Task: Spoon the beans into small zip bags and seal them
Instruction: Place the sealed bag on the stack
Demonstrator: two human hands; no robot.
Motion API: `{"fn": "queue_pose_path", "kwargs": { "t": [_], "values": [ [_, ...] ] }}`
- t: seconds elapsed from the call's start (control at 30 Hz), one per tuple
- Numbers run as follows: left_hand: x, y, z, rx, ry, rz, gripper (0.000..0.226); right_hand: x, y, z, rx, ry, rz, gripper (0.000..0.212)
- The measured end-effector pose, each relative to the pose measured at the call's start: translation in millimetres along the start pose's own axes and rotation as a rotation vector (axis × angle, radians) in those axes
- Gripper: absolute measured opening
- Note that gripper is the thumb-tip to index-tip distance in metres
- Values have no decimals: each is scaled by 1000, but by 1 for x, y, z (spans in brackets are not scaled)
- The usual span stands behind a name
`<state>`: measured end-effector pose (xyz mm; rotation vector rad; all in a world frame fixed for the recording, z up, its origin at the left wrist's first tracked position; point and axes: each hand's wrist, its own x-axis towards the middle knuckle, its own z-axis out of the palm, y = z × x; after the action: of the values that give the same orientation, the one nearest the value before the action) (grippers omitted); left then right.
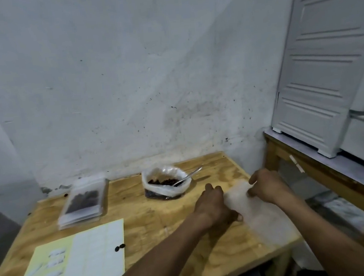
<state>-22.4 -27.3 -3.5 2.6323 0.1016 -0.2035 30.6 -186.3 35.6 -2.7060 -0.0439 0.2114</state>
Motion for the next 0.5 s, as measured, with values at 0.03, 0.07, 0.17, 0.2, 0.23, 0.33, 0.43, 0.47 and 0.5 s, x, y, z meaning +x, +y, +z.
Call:
{"fn": "queue_pose_path", "kwargs": {
  "t": [0.03, 0.07, 0.17, 0.2, 0.23, 0.33, 0.43, 0.47, 0.5],
  "values": [
    [-1, -1, 0, -27, 21, -1, 90, 2, 1, -3, 97, 12, 10, 40],
    [-2, -3, 1, -72, 42, -5, 89, 6, 2, -7, 222, 15, 13, 40],
    [-2, -14, 1, -499, 76, -55, 80, 13, 2, -17, 583, -47, 17, 35],
    [-2, -18, -2, -726, 75, -76, 77, 15, 0, -18, 653, -61, 2, 34],
    [-1, -22, -5, -927, 86, -87, 74, 17, -3, -18, 717, -71, -18, 34],
    [1, -29, -22, -1262, 201, -46, 33, 17, -22, -19, 917, -104, -99, 35],
    [-10, -32, -53, -1294, 367, 13, 11, 17, -47, -15, 925, 0, -166, 38],
    [-13, -34, -64, -1266, 417, 36, 12, 16, -57, -15, 840, 91, -199, 38],
    [-17, -37, -75, -1238, 463, 59, 13, 12, -69, -16, 753, 195, -240, 36]
  ]
}}
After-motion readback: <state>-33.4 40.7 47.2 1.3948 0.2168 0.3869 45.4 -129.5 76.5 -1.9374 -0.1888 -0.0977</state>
